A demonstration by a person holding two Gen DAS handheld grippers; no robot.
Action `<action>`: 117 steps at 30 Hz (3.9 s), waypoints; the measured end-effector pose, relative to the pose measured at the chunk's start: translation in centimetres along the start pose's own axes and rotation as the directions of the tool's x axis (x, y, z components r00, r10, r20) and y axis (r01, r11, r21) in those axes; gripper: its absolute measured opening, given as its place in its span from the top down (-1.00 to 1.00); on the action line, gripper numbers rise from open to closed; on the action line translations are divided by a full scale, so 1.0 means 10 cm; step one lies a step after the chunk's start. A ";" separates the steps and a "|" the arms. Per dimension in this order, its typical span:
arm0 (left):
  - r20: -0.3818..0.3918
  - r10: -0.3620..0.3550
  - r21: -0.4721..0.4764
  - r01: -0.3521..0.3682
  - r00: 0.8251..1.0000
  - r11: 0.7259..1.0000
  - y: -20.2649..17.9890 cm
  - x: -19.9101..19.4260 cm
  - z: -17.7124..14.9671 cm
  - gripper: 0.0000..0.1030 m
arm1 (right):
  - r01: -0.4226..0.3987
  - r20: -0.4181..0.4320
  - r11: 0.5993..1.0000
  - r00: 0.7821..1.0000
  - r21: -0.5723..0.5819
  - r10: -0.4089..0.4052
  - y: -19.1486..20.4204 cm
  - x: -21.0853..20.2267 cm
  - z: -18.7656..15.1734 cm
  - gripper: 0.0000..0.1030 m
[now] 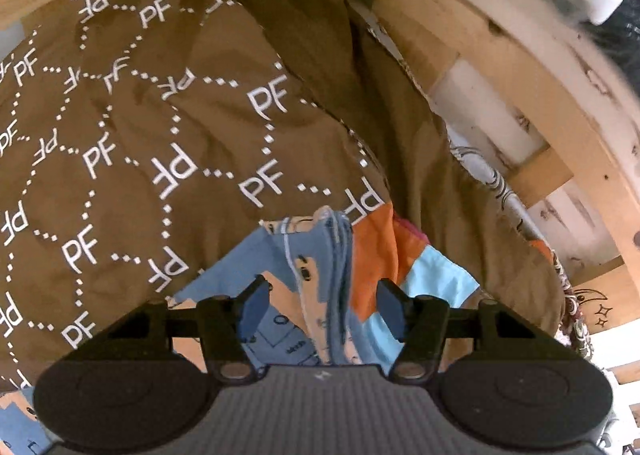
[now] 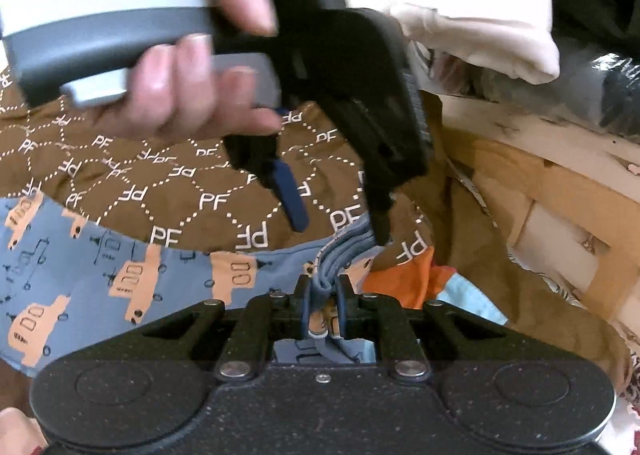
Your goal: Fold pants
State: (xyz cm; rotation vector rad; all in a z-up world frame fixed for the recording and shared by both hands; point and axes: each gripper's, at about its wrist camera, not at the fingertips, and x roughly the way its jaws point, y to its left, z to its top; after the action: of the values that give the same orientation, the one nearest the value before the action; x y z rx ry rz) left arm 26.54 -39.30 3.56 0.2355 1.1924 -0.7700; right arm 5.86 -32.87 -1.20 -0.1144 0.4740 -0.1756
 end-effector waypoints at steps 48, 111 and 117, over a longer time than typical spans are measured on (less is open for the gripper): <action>0.146 -0.018 -0.392 0.075 0.989 0.917 2.02 -0.56 -1.93 0.45 | -0.433 -0.044 0.860 0.898 -0.270 0.439 1.44 -0.45 -0.19 0.55; 0.141 0.297 -0.517 -0.185 0.945 0.836 2.35 -1.29 -2.98 -0.49 | -0.448 -0.057 0.858 0.892 -0.252 0.449 1.47 -0.44 0.09 -0.68; 0.101 0.460 -0.392 -0.389 0.882 0.833 2.03 -1.07 -3.06 -0.60 | -0.359 -0.171 0.903 0.930 -0.234 0.326 1.40 -0.03 -0.03 -0.75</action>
State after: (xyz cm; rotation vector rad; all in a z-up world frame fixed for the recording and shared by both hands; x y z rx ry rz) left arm 15.21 -3.35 -2.95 0.1101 1.0235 -0.1643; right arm 7.40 -19.14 -3.42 -0.2777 0.6366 0.2308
